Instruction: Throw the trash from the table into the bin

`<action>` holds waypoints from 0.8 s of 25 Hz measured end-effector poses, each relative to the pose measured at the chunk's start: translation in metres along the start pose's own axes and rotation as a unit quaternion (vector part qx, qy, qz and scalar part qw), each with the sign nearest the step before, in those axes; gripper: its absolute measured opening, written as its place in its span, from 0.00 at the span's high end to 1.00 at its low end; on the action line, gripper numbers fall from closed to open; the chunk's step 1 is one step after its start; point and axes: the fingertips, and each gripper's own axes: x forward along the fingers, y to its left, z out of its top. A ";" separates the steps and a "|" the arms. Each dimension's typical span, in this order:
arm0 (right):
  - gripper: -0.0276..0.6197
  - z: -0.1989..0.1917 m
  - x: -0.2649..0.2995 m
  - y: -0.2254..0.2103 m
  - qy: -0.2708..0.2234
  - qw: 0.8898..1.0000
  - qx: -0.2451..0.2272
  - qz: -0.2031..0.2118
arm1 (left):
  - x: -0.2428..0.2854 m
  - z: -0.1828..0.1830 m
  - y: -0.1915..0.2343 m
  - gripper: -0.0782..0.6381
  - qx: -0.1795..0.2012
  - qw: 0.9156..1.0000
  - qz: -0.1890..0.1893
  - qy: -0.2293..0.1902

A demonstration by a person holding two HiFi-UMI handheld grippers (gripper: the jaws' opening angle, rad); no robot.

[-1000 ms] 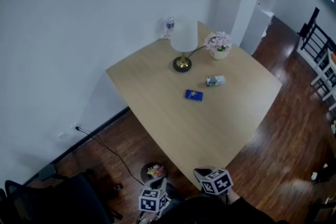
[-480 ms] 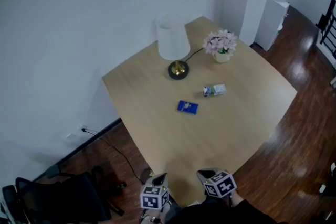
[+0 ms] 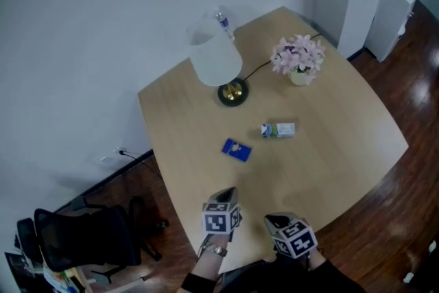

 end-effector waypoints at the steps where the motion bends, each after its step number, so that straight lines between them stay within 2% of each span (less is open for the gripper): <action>1: 0.95 0.003 -0.003 -0.005 -0.001 1.000 0.002 0.003 | 0.007 0.007 -0.001 0.89 -0.006 1.000 0.005 0.003; 4: 0.95 0.012 -0.007 -0.021 -0.002 1.000 0.002 0.007 | 0.028 0.025 -0.003 0.86 -0.038 0.999 0.020 0.007; 6: 0.95 0.016 -0.007 -0.032 -0.002 1.000 0.005 0.008 | 0.045 0.036 -0.003 0.72 -0.068 0.997 0.031 0.005; 8: 0.95 0.018 -0.005 -0.039 -0.002 1.000 0.011 0.009 | 0.063 0.046 0.003 0.42 -0.106 0.993 0.052 0.001; 10: 0.95 0.019 -0.004 -0.044 0.001 1.000 0.013 0.011 | 0.080 0.056 0.012 0.27 -0.137 0.988 0.078 0.002; 12: 0.95 0.020 -0.003 -0.048 0.008 1.000 0.010 0.013 | 0.097 0.064 0.021 0.21 -0.162 0.981 0.102 0.006; 16: 0.95 0.023 -0.005 -0.053 0.015 1.000 0.004 0.019 | 0.116 0.064 0.041 0.21 -0.220 0.963 0.155 0.026; 18: 0.95 0.027 -0.007 -0.056 0.014 1.000 0.003 0.021 | 0.119 0.061 0.050 0.21 -0.217 0.957 0.188 0.045; 20: 0.95 0.030 -0.008 -0.060 0.012 1.000 0.004 0.022 | 0.124 0.062 0.053 0.21 -0.202 0.957 0.201 0.055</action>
